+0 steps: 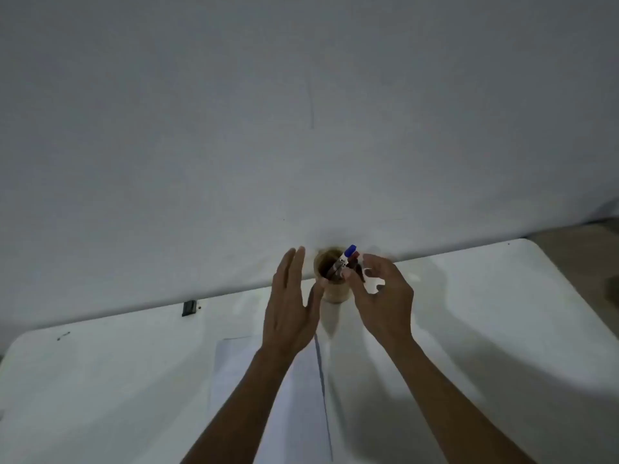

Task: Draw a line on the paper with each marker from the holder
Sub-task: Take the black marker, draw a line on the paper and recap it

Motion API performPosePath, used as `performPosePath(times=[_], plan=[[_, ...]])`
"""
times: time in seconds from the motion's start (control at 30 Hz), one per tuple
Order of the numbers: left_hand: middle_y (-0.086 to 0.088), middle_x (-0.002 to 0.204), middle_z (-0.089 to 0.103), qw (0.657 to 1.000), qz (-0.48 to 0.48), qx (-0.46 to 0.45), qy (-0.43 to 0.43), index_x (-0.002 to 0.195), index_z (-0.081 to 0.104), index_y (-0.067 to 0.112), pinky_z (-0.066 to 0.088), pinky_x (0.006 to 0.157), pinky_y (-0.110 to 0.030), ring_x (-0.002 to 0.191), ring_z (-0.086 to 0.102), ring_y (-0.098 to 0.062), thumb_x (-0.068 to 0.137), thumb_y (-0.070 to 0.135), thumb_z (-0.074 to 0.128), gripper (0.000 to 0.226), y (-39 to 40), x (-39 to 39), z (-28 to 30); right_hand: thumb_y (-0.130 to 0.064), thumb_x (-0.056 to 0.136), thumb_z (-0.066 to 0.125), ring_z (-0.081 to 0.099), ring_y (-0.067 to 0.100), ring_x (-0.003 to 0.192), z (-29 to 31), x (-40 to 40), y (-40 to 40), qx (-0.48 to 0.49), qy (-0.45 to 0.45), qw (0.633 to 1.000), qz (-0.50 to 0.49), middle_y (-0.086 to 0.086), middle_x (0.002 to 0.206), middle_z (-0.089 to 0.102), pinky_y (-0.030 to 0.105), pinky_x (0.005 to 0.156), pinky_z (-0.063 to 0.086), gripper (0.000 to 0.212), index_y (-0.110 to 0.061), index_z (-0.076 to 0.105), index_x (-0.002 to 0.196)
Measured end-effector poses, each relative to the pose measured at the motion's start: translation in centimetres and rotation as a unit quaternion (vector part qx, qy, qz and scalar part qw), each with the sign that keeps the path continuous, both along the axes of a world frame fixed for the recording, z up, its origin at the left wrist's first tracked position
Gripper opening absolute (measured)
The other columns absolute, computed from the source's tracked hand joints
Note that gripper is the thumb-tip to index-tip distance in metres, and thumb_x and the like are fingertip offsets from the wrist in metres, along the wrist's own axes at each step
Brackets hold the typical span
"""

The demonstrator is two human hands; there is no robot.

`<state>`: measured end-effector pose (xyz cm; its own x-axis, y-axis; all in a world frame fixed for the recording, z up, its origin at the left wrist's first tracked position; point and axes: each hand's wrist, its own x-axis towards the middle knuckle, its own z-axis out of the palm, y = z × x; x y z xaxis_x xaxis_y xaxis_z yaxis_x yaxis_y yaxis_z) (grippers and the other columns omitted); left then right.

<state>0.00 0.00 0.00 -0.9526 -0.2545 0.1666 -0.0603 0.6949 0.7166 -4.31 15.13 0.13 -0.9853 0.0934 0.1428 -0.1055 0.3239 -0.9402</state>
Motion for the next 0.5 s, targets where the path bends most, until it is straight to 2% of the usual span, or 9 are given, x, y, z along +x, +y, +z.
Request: performPosePath(times=[0.07, 0.2, 0.27, 0.33, 0.37, 0.5], plan=[[-0.002, 0.165, 0.029, 0.999, -0.001, 0.028, -0.016, 0.157, 0.025, 0.024, 0.025, 0.118, -0.024, 0.153, 0.025, -0.015, 0.102, 0.039, 0.052, 0.063, 0.2, -1.2, -0.9, -0.028, 0.083, 0.084, 0.064, -0.006, 0.091, -0.3, -0.7, -0.2, -0.008, -0.010, 1.000, -0.007, -0.021, 0.096, 0.069, 0.008, 0.072, 0.048, 0.028, -0.028, 0.068, 0.105], [0.001, 0.159, 0.041, 0.994, -0.002, 0.097, -0.046, 0.154, 0.032, 0.025, 0.043, 0.114, -0.039, 0.145, 0.041, -0.015, 0.100, 0.037, 0.057, 0.061, 0.0, -2.2, -2.9, -0.030, 0.082, 0.085, 0.071, 0.006, 0.092, -1.2, -1.1, -0.5, -0.013, -0.043, 0.999, -0.008, -0.010, 0.096, 0.076, 0.020, 0.073, 0.052, 0.026, -0.020, 0.073, 0.103], [0.016, 0.153, 0.046, 0.991, -0.017, 0.128, -0.045, 0.151, 0.034, 0.035, 0.049, 0.108, -0.033, 0.137, 0.047, -0.003, 0.099, 0.033, 0.059, 0.058, -0.2, -2.5, -3.3, -0.028, 0.081, 0.085, 0.071, 0.004, 0.093, -1.6, -1.4, -0.6, -0.021, -0.058, 0.998, -0.006, -0.012, 0.096, 0.077, 0.024, 0.074, 0.055, 0.029, -0.017, 0.075, 0.105], [0.039, 0.142, 0.047, 0.988, -0.028, 0.147, -0.039, 0.144, 0.036, 0.049, 0.049, 0.101, -0.019, 0.129, 0.048, 0.010, 0.100, 0.028, 0.059, 0.054, -0.1, -2.5, -3.1, -0.027, 0.080, 0.085, 0.071, 0.003, 0.092, -1.7, -1.5, -0.7, -0.028, -0.063, 0.998, -0.014, -0.012, 0.095, 0.077, 0.026, 0.072, 0.057, 0.029, -0.015, 0.075, 0.104], [0.042, 0.138, 0.048, 0.987, -0.029, 0.156, -0.034, 0.142, 0.038, 0.050, 0.048, 0.099, -0.015, 0.128, 0.049, 0.011, 0.100, 0.026, 0.059, 0.052, 0.0, -2.6, -3.0, -0.025, 0.080, 0.086, 0.072, 0.003, 0.091, -1.7, -1.6, -0.7, -0.035, -0.066, 0.997, -0.018, -0.012, 0.094, 0.077, 0.025, 0.070, 0.058, 0.028, -0.014, 0.076, 0.104], [0.029, 0.136, 0.057, 0.980, -0.008, 0.199, -0.007, 0.141, 0.046, 0.042, 0.049, 0.097, -0.012, 0.127, 0.054, 0.008, 0.100, 0.021, 0.060, 0.048, 0.7, -2.6, -3.0, -0.020, 0.082, 0.084, 0.072, 0.005, 0.086, -1.9, -2.1, -0.9, -0.040, -0.057, 0.997, -0.028, -0.004, 0.091, 0.078, 0.016, 0.066, 0.056, 0.021, -0.011, 0.078, 0.100]])
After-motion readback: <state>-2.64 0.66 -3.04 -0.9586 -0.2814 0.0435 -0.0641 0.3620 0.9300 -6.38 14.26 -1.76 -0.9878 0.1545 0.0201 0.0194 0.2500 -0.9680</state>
